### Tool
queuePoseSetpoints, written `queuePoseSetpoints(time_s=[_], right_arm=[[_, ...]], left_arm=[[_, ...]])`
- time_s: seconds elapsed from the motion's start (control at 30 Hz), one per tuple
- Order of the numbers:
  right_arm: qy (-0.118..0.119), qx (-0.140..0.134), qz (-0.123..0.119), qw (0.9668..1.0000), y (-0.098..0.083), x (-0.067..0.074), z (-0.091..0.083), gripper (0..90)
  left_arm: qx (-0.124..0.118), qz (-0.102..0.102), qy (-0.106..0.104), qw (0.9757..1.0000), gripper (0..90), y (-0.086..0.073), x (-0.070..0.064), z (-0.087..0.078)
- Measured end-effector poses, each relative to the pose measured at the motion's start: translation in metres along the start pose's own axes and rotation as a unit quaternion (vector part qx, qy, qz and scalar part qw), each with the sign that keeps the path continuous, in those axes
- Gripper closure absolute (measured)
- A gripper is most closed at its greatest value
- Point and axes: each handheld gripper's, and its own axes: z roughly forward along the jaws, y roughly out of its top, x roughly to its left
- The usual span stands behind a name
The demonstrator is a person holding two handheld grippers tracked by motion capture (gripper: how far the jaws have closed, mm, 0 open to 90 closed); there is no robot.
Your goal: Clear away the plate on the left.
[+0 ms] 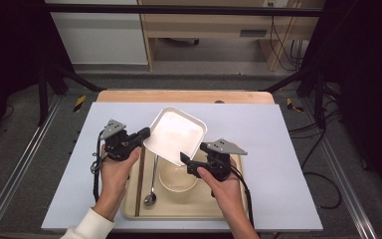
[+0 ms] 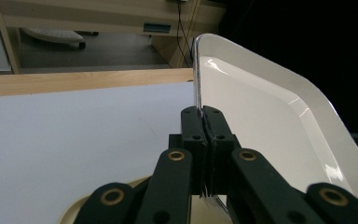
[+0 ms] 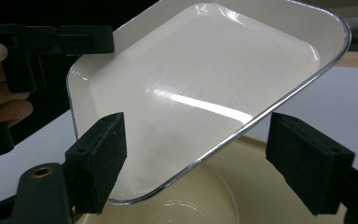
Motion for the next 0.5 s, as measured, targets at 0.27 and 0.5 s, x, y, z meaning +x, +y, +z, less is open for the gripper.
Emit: queuePoseSetpoints(time_s=[0.27, 0.5], right_arm=[[-0.029, -0.004, -0.006, 0.9995, 0.003, -0.002, -0.003, 44.4], [-0.058, -0.013, -0.009, 0.9982, 0.011, -0.005, -0.004, 63.2]], left_arm=[[-0.007, -0.007, 0.011, 0.9999, 88.4, -0.008, -0.003, -0.004], [-0.003, -0.017, 0.012, 0.9998, 88.2, -0.017, -0.005, -0.005]])
